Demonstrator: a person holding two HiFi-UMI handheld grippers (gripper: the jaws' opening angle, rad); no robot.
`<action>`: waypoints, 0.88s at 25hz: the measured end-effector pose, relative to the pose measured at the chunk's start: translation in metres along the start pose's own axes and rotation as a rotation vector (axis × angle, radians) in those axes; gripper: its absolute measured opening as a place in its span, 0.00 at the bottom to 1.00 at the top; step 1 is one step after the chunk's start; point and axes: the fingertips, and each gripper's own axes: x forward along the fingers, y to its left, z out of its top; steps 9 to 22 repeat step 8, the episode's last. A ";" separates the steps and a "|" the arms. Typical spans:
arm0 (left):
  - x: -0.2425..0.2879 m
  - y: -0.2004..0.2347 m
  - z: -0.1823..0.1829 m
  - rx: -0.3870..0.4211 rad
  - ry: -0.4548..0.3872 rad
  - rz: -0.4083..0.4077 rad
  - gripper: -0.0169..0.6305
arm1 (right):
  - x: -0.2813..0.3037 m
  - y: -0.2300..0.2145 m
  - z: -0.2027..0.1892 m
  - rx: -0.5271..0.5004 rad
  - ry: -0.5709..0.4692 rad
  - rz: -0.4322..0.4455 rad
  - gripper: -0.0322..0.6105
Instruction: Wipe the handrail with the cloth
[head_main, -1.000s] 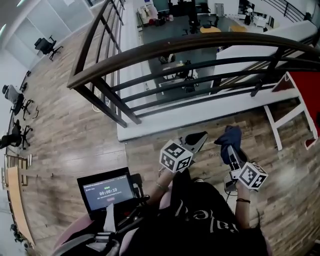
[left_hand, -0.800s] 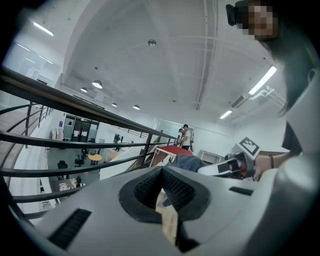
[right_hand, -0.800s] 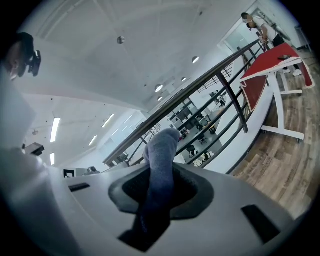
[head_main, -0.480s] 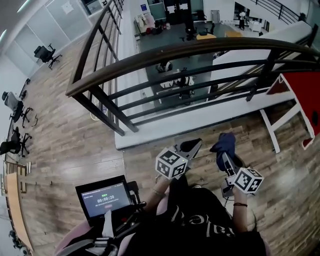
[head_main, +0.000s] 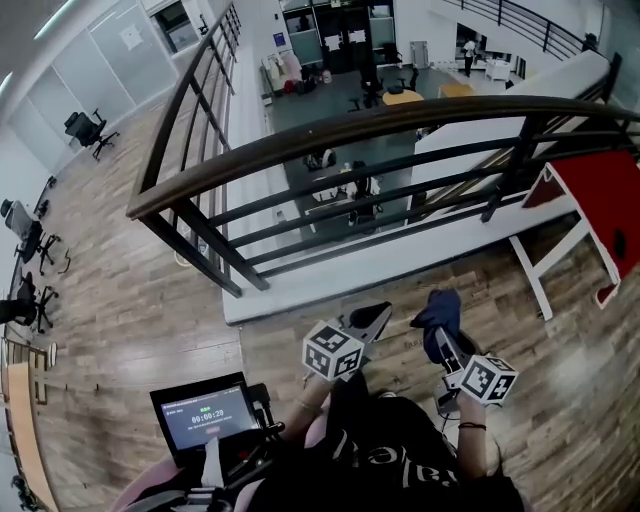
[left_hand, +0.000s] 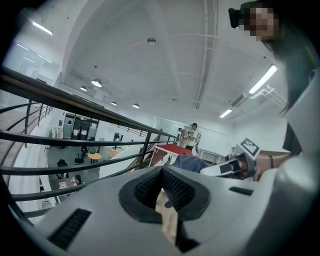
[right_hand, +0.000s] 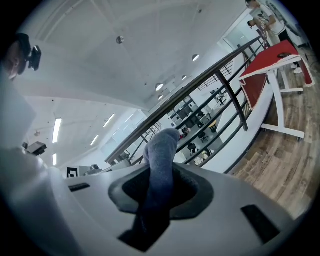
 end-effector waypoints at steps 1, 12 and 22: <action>0.000 0.000 -0.001 -0.001 0.002 0.001 0.03 | 0.000 0.000 0.000 0.002 -0.001 0.002 0.19; -0.003 -0.001 -0.007 -0.012 0.013 0.009 0.03 | -0.003 -0.001 -0.006 -0.001 0.016 -0.001 0.19; -0.003 -0.001 -0.007 -0.012 0.013 0.009 0.03 | -0.003 -0.001 -0.006 -0.001 0.016 -0.001 0.19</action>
